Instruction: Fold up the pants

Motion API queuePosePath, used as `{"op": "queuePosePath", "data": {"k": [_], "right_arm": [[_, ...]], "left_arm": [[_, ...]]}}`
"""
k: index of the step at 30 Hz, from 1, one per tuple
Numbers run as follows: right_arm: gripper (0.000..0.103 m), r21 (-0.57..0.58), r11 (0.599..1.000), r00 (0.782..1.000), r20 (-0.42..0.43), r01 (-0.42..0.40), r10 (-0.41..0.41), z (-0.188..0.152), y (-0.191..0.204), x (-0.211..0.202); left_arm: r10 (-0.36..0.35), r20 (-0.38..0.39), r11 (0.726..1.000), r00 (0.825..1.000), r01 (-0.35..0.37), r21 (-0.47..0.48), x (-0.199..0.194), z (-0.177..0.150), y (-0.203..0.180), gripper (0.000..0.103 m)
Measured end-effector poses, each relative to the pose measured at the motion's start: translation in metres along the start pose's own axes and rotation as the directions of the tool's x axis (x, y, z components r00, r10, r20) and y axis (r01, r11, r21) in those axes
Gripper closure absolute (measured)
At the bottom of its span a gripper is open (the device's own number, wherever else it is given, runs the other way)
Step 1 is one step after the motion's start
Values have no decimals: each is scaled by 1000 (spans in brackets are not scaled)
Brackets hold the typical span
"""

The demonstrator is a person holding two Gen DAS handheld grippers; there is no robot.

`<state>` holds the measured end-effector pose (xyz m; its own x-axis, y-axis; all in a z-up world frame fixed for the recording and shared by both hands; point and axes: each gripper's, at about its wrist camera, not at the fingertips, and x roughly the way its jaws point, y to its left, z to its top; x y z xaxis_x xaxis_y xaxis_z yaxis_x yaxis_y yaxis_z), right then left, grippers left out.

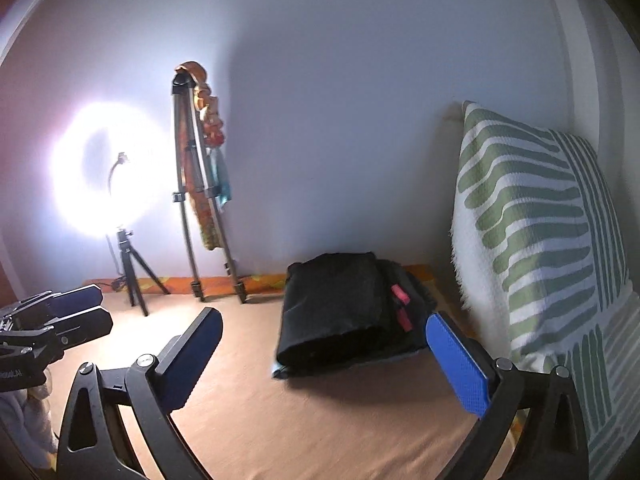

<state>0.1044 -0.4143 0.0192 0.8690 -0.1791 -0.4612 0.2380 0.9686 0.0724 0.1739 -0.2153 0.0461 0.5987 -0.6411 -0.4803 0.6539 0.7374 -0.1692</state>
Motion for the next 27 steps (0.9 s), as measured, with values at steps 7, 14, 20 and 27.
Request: {"op": "queuePosePath", "data": {"k": [7, 14, 20, 27], "right_arm": [[0, 17, 1000, 1000, -13, 7, -7, -28, 19, -18], [0, 8, 1000, 1000, -6, 27, -27, -55, 40, -24], [0, 18, 999, 999, -16, 29, -29, -74, 50, -18], [0, 19, 998, 999, -3, 54, -54, -83, 53, -14]], "left_arm": [[32, -21, 999, 999, -32, -23, -26, -25, 4, 22], [70, -30, 998, 997, -70, -6, -40, -53, 6, 21], [74, -30, 997, 997, -75, -18, -44, -72, 12, 21], [95, -51, 995, 994, -96, -36, -36, -92, 26, 21]]}}
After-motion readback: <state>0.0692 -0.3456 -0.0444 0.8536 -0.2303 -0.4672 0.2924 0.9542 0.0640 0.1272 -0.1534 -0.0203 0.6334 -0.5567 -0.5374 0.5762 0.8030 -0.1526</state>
